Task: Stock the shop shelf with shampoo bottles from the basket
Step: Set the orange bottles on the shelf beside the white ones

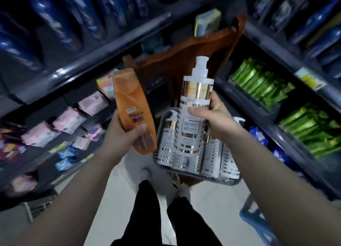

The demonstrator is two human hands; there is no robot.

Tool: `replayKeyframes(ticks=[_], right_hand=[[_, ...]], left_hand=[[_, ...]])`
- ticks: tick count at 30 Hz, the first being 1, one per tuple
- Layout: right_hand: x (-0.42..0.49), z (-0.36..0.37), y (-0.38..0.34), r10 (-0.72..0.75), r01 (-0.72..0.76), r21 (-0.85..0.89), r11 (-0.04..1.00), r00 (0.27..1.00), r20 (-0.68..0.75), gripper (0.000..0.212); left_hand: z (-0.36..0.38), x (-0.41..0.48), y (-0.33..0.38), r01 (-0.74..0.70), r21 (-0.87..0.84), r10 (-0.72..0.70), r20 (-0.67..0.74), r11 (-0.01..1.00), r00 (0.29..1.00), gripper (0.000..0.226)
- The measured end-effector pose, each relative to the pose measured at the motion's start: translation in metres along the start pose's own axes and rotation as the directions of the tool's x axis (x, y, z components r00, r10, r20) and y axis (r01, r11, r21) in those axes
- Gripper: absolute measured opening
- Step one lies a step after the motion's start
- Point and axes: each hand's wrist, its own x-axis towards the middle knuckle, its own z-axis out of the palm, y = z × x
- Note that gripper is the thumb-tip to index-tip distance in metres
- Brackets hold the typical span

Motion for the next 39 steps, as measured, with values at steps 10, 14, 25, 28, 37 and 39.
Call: replayKeyframes(ticks=[10, 14, 25, 28, 37, 39], right_hand=[[-0.058, 0.124, -0.152, -0.239, 0.266, -0.033, 0.963, 0.909, 0.341, 0.077], [-0.084, 0.196, -0.191, -0.313, 0.364, -0.04, 0.93, 0.845, 0.433, 0.062], [-0.128, 0.411, -0.232, -0.435, 0.537, 0.003, 0.844, 0.681, 0.59, 0.069], [-0.133, 0.462, -0.235, -0.468, 0.57, 0.028, 0.821, 0.645, 0.605, 0.072], [-0.136, 0.584, -0.252, -0.508, 0.601, 0.108, 0.792, 0.552, 0.661, 0.063], [-0.128, 0.609, -0.261, -0.523, 0.608, 0.134, 0.783, 0.525, 0.672, 0.059]], left_hand=[[-0.112, -0.075, 0.132, -0.31, -0.074, 0.288, -0.22, 0.948, 0.932, 0.034], [-0.186, -0.107, 0.166, -0.403, -0.096, 0.362, -0.288, 0.91, 0.886, 0.041], [-0.386, -0.187, 0.202, -0.487, 0.118, 0.494, -0.368, 0.865, 0.788, 0.049], [-0.434, -0.207, 0.202, -0.481, 0.136, 0.494, -0.381, 0.866, 0.782, 0.05], [-0.537, -0.234, 0.205, -0.506, 0.16, 0.514, -0.48, 0.848, 0.711, 0.046], [-0.555, -0.231, 0.207, -0.526, 0.154, 0.521, -0.523, 0.836, 0.675, 0.045]])
